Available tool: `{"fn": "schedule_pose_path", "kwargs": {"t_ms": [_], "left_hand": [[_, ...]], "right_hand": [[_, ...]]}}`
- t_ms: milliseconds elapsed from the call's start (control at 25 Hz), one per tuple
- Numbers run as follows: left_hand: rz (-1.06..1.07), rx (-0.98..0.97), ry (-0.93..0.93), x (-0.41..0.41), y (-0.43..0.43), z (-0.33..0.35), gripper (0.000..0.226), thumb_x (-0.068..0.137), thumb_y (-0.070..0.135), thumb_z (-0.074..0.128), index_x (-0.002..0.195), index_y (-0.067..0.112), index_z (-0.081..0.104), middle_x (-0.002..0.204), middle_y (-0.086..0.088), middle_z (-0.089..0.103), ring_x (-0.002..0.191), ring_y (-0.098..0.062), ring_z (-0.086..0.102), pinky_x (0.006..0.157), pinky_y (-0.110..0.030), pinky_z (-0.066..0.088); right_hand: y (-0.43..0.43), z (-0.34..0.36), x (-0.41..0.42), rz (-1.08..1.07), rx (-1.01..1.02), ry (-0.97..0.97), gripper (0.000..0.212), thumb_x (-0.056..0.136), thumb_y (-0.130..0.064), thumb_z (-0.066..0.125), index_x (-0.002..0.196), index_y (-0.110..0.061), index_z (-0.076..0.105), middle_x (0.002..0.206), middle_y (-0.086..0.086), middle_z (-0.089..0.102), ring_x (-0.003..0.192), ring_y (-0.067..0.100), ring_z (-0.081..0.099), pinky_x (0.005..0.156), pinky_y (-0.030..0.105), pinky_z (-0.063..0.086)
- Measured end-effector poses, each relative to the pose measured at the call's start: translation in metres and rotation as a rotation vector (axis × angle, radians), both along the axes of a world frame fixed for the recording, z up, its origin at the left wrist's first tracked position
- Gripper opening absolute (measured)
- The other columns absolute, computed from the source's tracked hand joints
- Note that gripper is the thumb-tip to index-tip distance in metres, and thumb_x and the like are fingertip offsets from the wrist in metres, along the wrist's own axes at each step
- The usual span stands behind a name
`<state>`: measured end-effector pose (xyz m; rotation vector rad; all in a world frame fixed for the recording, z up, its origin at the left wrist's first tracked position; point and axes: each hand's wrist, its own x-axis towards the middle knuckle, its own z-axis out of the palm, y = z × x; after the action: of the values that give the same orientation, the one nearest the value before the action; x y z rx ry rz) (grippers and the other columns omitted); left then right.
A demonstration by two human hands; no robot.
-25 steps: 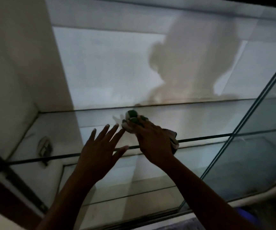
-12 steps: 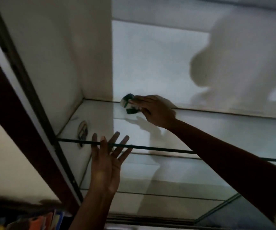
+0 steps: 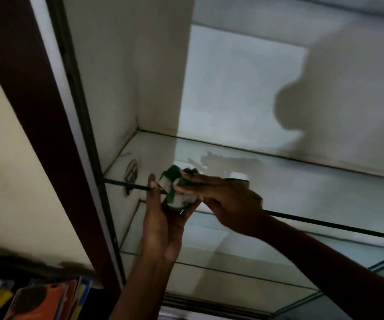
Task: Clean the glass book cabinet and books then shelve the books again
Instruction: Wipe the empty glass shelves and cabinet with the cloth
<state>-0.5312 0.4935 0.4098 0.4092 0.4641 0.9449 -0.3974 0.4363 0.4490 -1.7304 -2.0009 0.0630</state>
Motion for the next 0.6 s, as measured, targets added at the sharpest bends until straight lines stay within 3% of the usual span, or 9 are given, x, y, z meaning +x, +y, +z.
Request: {"fn": "schedule_pose_path", "kwargs": {"t_ms": [40,120,200,320,400,600], "left_hand": [[0.018,-0.019,-0.017,-0.002,-0.002,0.001,0.053,0.089,0.045,0.044,0.139,0.027,0.042,0.13,-0.013,0.057,0.11,-0.031,0.062,0.083,-0.046,0.055],[0.087,-0.053,-0.063,-0.011,-0.005,0.003,0.057,0.083,0.05,0.045,0.136,0.031,0.044,0.128,-0.009,0.058,0.108,-0.033,0.063,0.084,-0.051,0.054],[0.099,-0.072,-0.124,-0.017,-0.006,0.005,0.06,0.079,0.055,0.046,0.135,0.033,0.045,0.128,-0.008,0.059,0.107,-0.036,0.063,0.089,-0.054,0.049],[0.108,-0.102,-0.161,-0.021,-0.007,0.007,0.064,0.078,0.062,0.044,0.135,0.033,0.046,0.128,-0.01,0.06,0.107,-0.04,0.062,0.097,-0.055,0.041],[0.106,-0.106,-0.174,-0.021,-0.006,0.005,0.064,0.078,0.064,0.042,0.133,0.033,0.047,0.127,-0.012,0.06,0.107,-0.042,0.061,0.099,-0.055,0.039],[0.067,-0.086,-0.282,-0.023,-0.006,-0.008,0.066,0.08,0.069,0.037,0.133,0.032,0.049,0.132,-0.014,0.056,0.113,-0.045,0.056,0.103,-0.064,0.032]], "right_hand": [[0.003,0.008,0.003,0.02,-0.054,0.067,0.052,0.091,0.0,0.048,0.131,-0.033,0.049,0.128,-0.023,0.049,0.101,-0.019,0.052,0.086,0.002,0.04],[0.04,0.026,0.01,-0.012,0.018,0.131,0.049,0.092,0.003,0.046,0.131,-0.027,0.048,0.121,-0.016,0.057,0.082,-0.018,0.053,0.072,-0.003,0.037],[0.101,0.03,0.02,-0.098,0.106,0.107,0.042,0.093,0.001,0.046,0.128,-0.02,0.054,0.125,0.002,0.06,0.102,-0.003,0.054,0.084,-0.002,0.035],[0.186,0.0,0.01,-0.214,-0.031,-0.053,0.035,0.091,-0.013,0.051,0.125,-0.015,0.06,0.124,0.009,0.061,0.115,0.027,0.055,0.097,0.028,0.042],[0.205,-0.016,-0.01,-0.218,-0.046,-0.156,0.043,0.086,-0.016,0.053,0.128,-0.024,0.056,0.128,0.004,0.058,0.117,0.031,0.051,0.097,0.042,0.042],[0.181,-0.015,-0.038,-0.18,-0.026,-0.133,0.049,0.087,-0.007,0.049,0.134,-0.018,0.05,0.134,0.011,0.052,0.119,0.034,0.049,0.097,0.046,0.043]]}}
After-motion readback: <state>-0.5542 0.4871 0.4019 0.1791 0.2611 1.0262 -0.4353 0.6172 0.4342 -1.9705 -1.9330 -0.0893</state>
